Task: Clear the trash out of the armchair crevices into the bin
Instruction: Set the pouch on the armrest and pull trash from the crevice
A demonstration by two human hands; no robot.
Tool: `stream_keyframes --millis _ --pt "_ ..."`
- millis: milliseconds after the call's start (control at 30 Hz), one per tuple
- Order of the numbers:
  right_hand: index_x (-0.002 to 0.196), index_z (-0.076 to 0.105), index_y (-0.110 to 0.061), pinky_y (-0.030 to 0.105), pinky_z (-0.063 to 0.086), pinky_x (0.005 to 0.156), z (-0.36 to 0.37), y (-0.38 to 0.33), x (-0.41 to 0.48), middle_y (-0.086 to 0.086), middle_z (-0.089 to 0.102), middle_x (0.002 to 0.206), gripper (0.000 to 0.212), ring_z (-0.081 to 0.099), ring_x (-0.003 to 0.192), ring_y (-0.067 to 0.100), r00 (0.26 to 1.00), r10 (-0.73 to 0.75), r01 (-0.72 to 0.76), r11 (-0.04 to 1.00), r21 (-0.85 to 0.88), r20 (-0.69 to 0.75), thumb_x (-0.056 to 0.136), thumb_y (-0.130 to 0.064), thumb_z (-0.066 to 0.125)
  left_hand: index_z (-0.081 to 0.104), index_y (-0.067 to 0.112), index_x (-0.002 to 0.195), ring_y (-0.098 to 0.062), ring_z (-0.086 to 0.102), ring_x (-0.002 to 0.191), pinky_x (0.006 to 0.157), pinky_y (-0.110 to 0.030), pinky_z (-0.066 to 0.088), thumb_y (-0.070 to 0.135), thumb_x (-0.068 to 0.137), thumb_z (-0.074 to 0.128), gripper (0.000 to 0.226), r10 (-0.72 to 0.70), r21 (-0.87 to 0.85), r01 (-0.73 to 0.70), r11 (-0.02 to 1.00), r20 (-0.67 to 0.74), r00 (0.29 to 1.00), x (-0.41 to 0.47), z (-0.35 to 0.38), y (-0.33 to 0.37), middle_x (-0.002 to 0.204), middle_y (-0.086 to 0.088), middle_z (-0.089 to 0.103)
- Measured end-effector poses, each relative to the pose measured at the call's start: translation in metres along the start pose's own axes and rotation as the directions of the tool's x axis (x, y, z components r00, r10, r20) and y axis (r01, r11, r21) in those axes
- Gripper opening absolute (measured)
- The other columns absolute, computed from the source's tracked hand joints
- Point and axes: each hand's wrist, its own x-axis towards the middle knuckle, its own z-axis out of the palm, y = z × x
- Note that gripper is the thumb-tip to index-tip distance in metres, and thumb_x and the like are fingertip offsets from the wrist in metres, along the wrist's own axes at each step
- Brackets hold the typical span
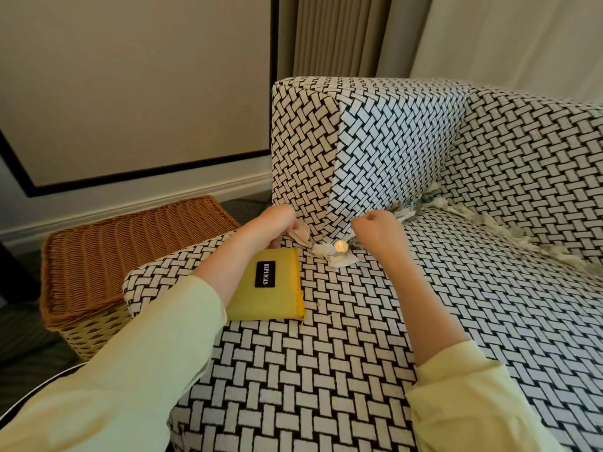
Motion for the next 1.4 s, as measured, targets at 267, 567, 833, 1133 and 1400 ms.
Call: stream_keyframes --millis 267,567,833,1133,1400 --pt "0.085 0.073 -0.019 0.018 0.041 0.052 0.015 0.015 0.0 -0.006 0.065 0.075 0.011 0.051 0.059 0.006 0.983 -0.129 0.155 0.965 -0.212 0.133 0.082 -0.028 0.066 0.073 0.019 0.09 -0.007 0.041 0.051 0.049 -0.015 0.035 0.014 0.089 0.052 0.022 0.394 0.311 -0.427 0.849 0.165 0.904 -0.017 0.024 0.013 0.075 0.007 0.061" --pt "0.097 0.043 -0.007 0.014 0.025 0.029 -0.013 0.02 0.016 0.003 0.04 0.064 0.017 0.032 0.049 0.011 0.931 0.303 -0.364 0.815 0.451 0.203 0.096 -0.006 0.027 0.067 0.021 0.11 -0.02 0.052 0.116 0.093 -0.03 0.038 0.025 0.085 0.063 0.026 0.39 0.526 -0.451 0.722 0.229 0.892 -0.012 0.049 0.013 0.126 0.001 0.059" --pt "0.073 0.038 -0.009 0.014 0.022 0.027 -0.022 0.03 0.009 0.002 0.035 0.06 0.029 0.031 0.041 0.009 0.894 0.28 -0.441 0.412 0.797 0.35 0.078 0.012 0.019 0.047 0.016 0.077 -0.013 0.041 0.065 0.053 -0.024 0.031 0.025 0.094 0.046 0.019 0.324 0.55 -0.439 0.711 0.298 0.898 -0.016 0.046 0.017 0.075 0.001 0.046" --pt "0.076 0.057 -0.007 0.021 0.032 0.042 -0.017 0.03 0.017 0.0 0.045 0.06 0.017 0.039 0.052 0.013 0.951 0.306 -0.293 0.865 0.408 0.036 0.089 -0.017 0.054 0.037 0.01 0.08 -0.005 0.022 0.035 0.029 -0.014 0.021 -0.003 0.087 0.028 0.018 0.162 -0.053 -0.153 0.987 0.33 0.93 -0.021 0.036 0.026 0.064 -0.005 0.042" --pt "0.088 0.062 -0.014 0.019 0.032 0.047 0.006 0.029 0.018 -0.006 0.051 0.067 0.011 0.043 0.056 0.006 0.99 -0.028 0.017 0.997 -0.076 -0.14 0.09 -0.023 0.057 0.04 0.007 0.076 -0.004 0.025 0.036 0.029 -0.013 0.022 -0.001 0.086 0.032 0.015 0.096 -0.185 -0.019 0.983 0.422 0.902 -0.018 0.042 0.015 0.058 0.001 0.036"
